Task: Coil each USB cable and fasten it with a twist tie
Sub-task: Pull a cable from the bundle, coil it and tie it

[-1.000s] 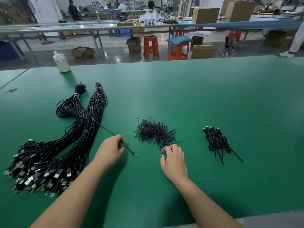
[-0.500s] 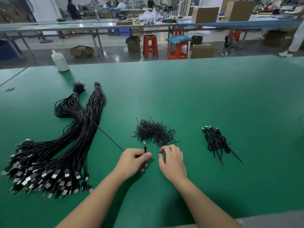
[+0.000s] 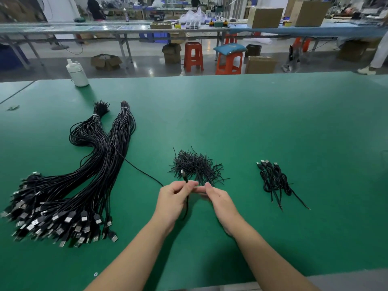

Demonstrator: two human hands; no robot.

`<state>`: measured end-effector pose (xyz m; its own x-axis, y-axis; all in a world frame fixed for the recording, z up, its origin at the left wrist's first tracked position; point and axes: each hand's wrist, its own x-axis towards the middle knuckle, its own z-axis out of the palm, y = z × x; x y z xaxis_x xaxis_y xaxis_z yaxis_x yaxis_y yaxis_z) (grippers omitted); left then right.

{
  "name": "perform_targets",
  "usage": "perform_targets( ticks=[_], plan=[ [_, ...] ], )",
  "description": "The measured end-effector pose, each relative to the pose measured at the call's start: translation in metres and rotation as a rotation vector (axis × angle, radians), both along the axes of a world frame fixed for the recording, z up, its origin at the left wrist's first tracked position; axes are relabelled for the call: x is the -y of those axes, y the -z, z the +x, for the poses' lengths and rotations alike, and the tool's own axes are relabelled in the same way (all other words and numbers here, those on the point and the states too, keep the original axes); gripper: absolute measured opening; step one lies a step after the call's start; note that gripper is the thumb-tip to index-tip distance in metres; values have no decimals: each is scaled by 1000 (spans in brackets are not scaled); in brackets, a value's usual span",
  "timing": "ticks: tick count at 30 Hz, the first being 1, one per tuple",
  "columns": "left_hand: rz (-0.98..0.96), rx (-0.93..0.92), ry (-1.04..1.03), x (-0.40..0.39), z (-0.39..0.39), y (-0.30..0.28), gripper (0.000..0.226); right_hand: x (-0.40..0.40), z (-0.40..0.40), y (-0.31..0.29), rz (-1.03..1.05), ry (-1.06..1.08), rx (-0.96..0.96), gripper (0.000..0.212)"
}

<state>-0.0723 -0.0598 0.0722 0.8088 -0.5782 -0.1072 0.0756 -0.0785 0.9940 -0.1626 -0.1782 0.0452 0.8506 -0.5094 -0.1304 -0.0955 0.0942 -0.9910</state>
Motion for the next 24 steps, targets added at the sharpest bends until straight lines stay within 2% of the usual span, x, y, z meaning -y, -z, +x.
perform_targets(
  ticks=[3,5,8,12,16,21,24],
  plan=[
    [-107,-174,-34,1,0,-7,20,-11,-1,-11,-20,-109,37,17],
    [-112,-160,-44,1,1,-9,25,-13,-1,-17,-89,-96,31,12],
    [-74,-130,18,1,2,-9,30,-15,-1,-24,-111,-95,34,20],
    [-36,-224,166,1,2,-13,39,-19,-2,-31,-50,-113,62,23],
    [-8,-150,238,0,0,-16,46,-22,-3,-37,-61,-94,84,22],
    [-59,-90,129,1,2,-24,49,-33,-3,-47,-78,-139,71,24],
    [-188,-100,18,2,11,-33,51,-41,-2,-45,27,-202,14,35]
  ],
)
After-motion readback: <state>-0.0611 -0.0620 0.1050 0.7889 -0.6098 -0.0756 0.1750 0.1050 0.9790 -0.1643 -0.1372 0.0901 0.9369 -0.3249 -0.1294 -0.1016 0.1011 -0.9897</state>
